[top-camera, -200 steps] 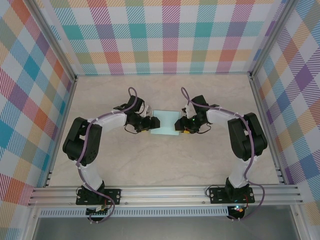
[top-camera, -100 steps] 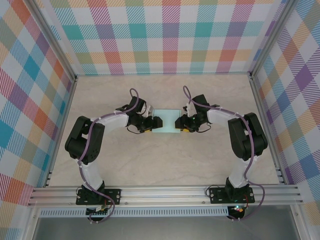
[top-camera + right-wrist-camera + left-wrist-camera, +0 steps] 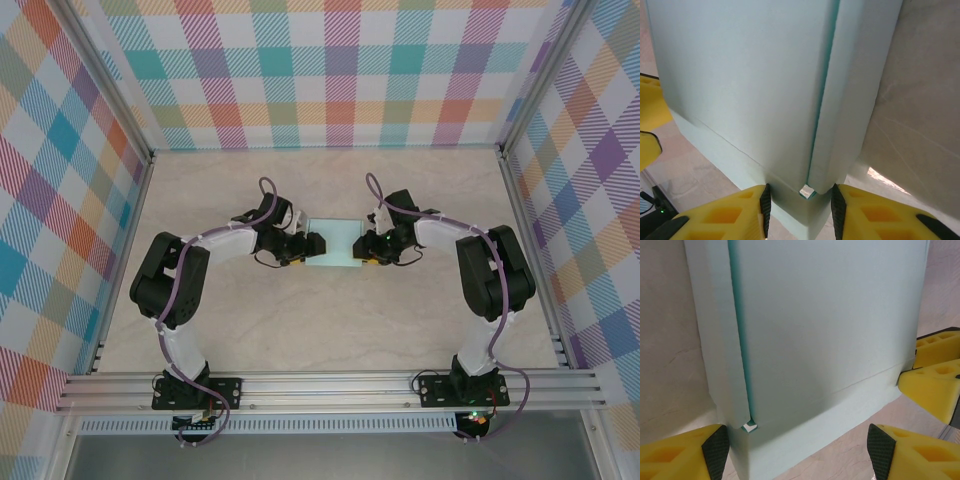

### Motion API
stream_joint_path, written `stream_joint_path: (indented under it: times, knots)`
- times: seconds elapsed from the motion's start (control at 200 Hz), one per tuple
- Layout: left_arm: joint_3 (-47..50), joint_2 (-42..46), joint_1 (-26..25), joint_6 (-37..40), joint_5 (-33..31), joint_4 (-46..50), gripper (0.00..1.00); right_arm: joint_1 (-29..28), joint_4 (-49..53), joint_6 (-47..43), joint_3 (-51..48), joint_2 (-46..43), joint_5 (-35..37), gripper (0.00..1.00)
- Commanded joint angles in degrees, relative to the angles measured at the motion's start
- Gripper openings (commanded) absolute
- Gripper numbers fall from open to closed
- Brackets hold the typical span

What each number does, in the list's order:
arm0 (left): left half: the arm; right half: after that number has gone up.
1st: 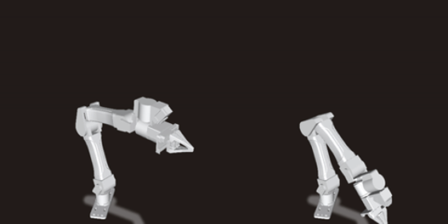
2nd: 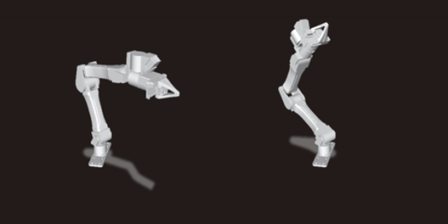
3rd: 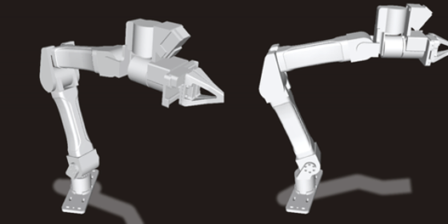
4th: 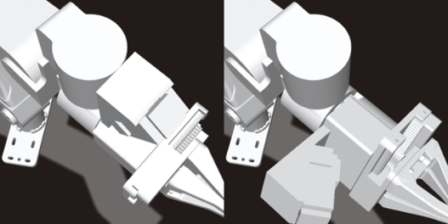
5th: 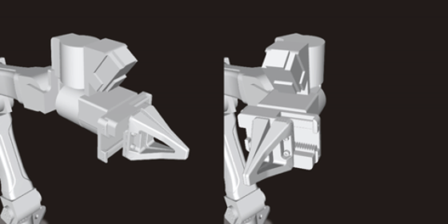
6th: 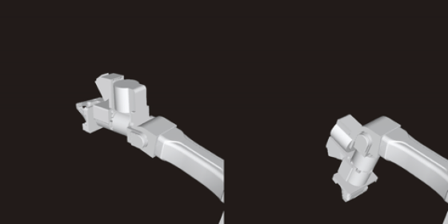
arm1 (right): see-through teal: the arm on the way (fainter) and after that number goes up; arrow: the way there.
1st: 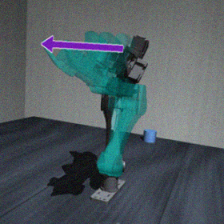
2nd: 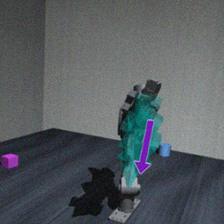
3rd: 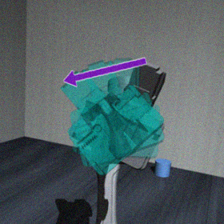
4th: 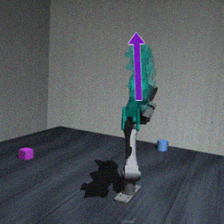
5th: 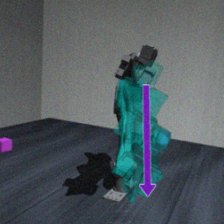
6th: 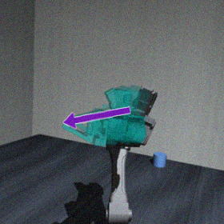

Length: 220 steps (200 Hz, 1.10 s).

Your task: Fold the paper box

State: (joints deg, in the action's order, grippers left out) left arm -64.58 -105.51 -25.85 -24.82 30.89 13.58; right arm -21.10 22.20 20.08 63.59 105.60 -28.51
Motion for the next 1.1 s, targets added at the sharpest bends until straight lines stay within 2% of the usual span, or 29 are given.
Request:
stream_joint_path:
  times: [0.0, 0.195, 0.48, 0.87, 1.095]
  knots:
    - [-2.7, -0.8, -0.3, 2.2, -0.8, 1.8, 0.75, -0.4, 1.4, -3.0, 1.1, 0.7, 1.9, 0.39]
    - [-5.9, -1.9, -0.3, 6.9, -6.2, 9.1, 0.75, -0.5, 2.2, -4.8, 1.7, 0.8, 4.4, 0.36]
    - [-6.8, -4.0, -0.3, 8.2, -7.0, 9.9, 0.74, -0.4, 2.5, -5.1, 1.7, 0.7, 4.7, 0.33]
    - [-2.7, -1.0, -0.5, 3.0, 2.2, 2.9, 0.73, -0.4, 3.0, -5.1, 2.6, 1.0, 3.6, 0.33]
    - [-1.3, -1.9, -1.1, 0.6, 4.0, -1.0, 0.71, -0.4, 2.3, -4.3, 2.8, 1.3, 2.7, 0.32]
